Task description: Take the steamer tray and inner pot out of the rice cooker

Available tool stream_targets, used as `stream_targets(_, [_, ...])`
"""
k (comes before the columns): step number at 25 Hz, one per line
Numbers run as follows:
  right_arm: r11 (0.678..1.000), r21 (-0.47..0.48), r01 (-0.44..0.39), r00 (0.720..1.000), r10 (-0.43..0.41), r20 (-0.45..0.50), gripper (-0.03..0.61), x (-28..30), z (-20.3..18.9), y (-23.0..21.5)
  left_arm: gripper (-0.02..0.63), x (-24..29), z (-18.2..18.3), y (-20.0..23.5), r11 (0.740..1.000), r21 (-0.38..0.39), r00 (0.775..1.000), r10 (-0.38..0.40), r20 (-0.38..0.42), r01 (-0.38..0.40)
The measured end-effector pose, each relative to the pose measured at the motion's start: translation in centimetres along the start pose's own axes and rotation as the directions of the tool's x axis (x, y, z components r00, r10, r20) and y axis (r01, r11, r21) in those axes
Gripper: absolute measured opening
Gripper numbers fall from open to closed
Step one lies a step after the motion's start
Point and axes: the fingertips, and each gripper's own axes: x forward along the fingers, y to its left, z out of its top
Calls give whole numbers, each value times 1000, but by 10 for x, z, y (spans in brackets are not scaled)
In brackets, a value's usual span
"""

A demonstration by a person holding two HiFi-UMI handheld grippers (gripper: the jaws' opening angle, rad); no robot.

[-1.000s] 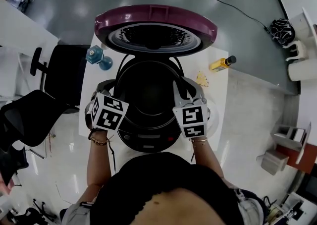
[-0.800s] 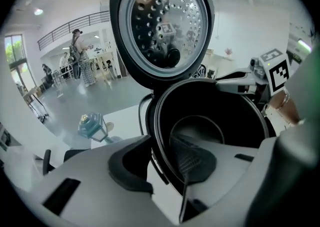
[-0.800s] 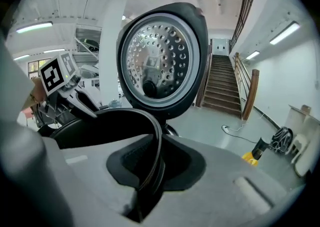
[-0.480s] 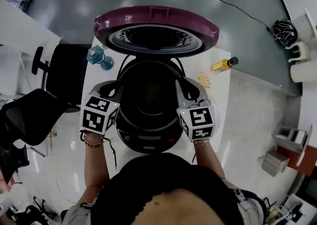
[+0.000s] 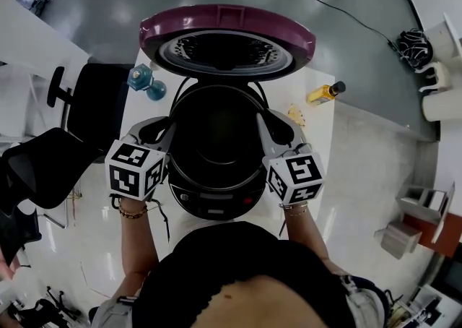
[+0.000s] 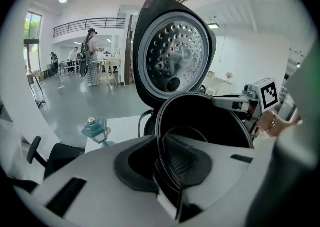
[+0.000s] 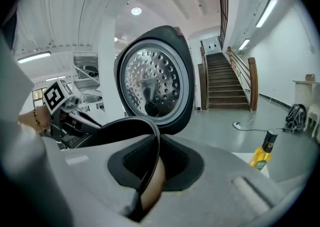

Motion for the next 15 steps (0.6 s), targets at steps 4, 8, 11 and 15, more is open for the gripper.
stream_targets(4, [1000,3,-16,999,16,40,37,-12,10,6,40,-16,8,-5,999,-47,997,-14,78,18])
stream_targets(8, [999,24,-35,996,33,80,35,-24,20,10,37,-34,19,-13,998,-53,986,-32,162,41])
stream_targets(11, [998,32,-45,992,41,121,35,-35,31,14,33,-47,25,-19,998,-49,978,-30,207,42])
stream_targets(15, [999,15,-52,983,48,176,36,-49,49,20,30,-62,26,-29,998,-41,969,-28,245,40])
